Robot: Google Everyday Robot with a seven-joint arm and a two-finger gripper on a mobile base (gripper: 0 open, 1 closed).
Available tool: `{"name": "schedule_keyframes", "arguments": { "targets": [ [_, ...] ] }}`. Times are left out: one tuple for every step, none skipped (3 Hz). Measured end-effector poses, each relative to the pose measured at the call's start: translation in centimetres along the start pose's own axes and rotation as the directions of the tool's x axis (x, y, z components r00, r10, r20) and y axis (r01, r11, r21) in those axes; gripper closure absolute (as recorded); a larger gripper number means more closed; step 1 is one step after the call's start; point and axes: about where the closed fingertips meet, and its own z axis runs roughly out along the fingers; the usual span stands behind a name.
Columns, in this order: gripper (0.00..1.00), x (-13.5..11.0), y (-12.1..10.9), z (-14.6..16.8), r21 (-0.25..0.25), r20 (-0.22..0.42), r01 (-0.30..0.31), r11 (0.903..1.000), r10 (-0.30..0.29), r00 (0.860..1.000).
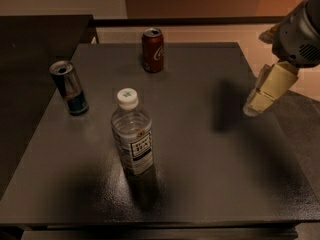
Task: Move coke can near blue plastic bottle
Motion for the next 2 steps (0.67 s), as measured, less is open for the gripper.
{"name": "schedule_keyframes", "arguments": {
  "targets": [
    [0.00, -1.6, -2.8, 2.8, 0.007, 0.099, -0.053, 0.9986, 0.052, 0.994],
    [0.00, -4.1, -5.0, 5.9, -0.010, 0.190, -0.092, 0.9957, 0.092, 0.977]
  ]
}}
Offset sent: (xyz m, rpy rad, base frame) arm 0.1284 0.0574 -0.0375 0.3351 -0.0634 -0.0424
